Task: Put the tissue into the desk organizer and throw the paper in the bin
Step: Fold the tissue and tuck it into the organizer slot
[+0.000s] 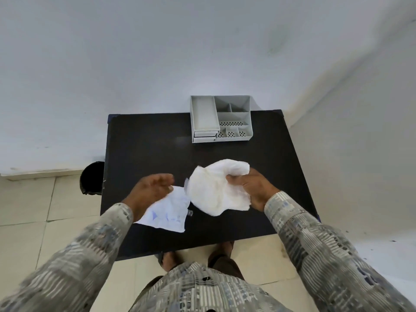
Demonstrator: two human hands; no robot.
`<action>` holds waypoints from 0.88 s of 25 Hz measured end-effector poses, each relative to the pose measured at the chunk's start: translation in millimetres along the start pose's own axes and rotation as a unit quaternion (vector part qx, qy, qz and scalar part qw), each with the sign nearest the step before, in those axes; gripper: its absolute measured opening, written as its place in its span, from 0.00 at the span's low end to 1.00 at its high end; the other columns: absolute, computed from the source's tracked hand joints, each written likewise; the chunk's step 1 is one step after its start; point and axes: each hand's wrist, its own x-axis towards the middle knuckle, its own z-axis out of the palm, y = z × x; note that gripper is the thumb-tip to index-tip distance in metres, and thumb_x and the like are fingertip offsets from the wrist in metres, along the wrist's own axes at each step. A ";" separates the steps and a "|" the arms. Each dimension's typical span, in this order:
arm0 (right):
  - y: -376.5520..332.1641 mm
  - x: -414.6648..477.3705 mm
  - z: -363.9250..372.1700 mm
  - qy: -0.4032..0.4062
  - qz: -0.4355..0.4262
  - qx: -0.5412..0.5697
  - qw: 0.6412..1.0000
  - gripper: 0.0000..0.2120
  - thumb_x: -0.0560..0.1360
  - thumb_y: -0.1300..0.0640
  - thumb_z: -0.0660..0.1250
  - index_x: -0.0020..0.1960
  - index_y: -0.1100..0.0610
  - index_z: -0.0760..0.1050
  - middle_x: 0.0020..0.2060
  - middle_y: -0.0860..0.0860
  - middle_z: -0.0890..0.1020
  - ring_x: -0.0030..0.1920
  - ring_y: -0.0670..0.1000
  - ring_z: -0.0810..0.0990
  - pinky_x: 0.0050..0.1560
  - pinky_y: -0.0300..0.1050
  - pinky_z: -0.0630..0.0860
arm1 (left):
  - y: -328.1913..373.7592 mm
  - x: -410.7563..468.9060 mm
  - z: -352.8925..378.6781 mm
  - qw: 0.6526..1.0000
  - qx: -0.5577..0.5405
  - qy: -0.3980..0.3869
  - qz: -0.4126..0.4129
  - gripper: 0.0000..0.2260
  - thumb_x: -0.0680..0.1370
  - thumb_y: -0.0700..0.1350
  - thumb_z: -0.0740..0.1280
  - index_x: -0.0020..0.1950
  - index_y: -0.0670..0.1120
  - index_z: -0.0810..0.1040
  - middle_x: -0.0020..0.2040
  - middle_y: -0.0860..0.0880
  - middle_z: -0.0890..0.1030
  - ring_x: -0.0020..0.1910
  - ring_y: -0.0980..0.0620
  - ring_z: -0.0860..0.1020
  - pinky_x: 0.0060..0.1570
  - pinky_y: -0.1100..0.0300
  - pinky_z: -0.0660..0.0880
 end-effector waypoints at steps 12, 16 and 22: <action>-126.8 4.9 -35.1 -0.142 -0.034 -0.085 0.986 0.18 0.75 0.60 0.76 0.64 0.58 0.83 0.56 0.57 0.89 0.61 0.60 0.87 0.66 0.64 0.79 | 80.3 -24.4 48.8 0.846 -0.514 -0.138 -0.029 0.12 0.80 0.42 0.74 0.61 0.38 0.85 0.49 0.45 0.89 0.47 0.45 0.88 0.49 0.47 0.87; -131.7 15.2 -31.4 -0.198 -0.025 -0.133 0.971 0.22 0.73 0.58 0.77 0.66 0.55 0.82 0.61 0.56 0.88 0.63 0.59 0.85 0.66 0.61 0.79 | 90.9 -45.3 74.9 0.959 -0.252 -0.130 0.001 0.12 0.83 0.29 0.66 0.65 0.35 0.81 0.58 0.38 0.88 0.53 0.48 0.89 0.50 0.56 0.85; -173.2 23.8 -19.5 -0.218 -0.039 -0.312 0.924 0.31 0.64 0.50 0.82 0.66 0.51 0.80 0.58 0.54 0.88 0.60 0.59 0.86 0.67 0.64 0.79 | 117.2 -48.8 80.7 0.934 -0.278 -0.226 0.013 0.30 0.72 0.31 0.75 0.74 0.39 0.76 0.68 0.33 0.82 0.66 0.32 0.82 0.60 0.37 0.82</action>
